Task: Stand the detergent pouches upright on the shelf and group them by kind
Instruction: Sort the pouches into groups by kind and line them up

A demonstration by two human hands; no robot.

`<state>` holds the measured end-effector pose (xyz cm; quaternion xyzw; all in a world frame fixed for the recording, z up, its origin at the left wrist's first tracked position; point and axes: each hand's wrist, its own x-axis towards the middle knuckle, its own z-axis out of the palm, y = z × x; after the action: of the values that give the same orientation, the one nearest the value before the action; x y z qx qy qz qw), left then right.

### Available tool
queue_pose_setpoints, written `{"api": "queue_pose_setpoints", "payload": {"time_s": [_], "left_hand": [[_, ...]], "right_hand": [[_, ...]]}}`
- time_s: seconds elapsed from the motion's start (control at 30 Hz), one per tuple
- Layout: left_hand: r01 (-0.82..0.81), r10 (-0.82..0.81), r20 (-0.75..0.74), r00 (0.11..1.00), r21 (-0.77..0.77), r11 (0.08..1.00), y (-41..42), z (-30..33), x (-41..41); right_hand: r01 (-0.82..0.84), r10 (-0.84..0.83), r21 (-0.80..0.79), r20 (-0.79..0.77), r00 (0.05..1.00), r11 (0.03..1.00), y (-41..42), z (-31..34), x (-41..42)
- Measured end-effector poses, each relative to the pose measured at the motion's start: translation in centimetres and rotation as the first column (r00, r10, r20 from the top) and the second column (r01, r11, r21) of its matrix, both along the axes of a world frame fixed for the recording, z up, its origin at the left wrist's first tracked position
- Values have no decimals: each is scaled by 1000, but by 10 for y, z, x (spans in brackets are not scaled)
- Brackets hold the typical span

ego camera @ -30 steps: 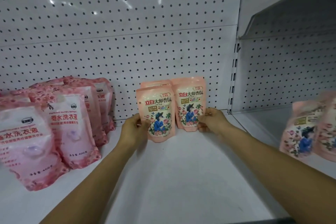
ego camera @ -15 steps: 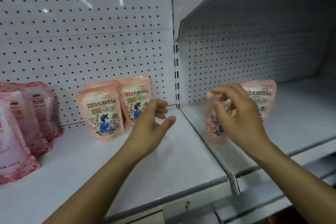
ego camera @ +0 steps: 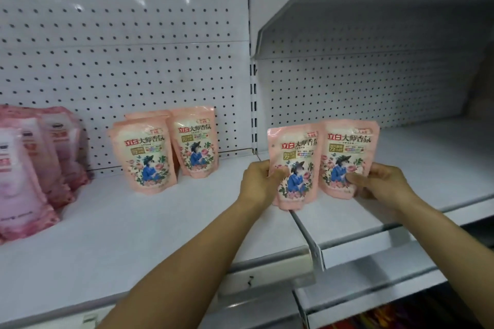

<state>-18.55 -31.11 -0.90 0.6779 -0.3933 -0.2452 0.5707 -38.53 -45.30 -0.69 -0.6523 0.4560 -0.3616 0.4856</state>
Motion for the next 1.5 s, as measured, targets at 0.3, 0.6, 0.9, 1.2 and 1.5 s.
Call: {"api": "queue_pose_setpoints", "payload": {"time_s": [0.3,0.6,0.9,1.2,1.5], "left_hand": [[-166,162,-41,986,-128,978,100,10,76],[-276,275,-32,961,-138,951,171,1,153],[-196,194,-31,981,-88,977,149,6,167],[-44,44,18,999,20,999,156,0,168],[-275,261,146,954,79,958,141,-18,179]], "right_hand": [[-188,194,-52,169,966,981,36,6,94],[-517,506,52,138,851,855,92,0,240],[-437,431,43,111,896,898,96,-12,272],[-548,542,-138,-80,837,825,141,-18,243],[-461,435,-172,-165,885,871,154,-19,278]]}}
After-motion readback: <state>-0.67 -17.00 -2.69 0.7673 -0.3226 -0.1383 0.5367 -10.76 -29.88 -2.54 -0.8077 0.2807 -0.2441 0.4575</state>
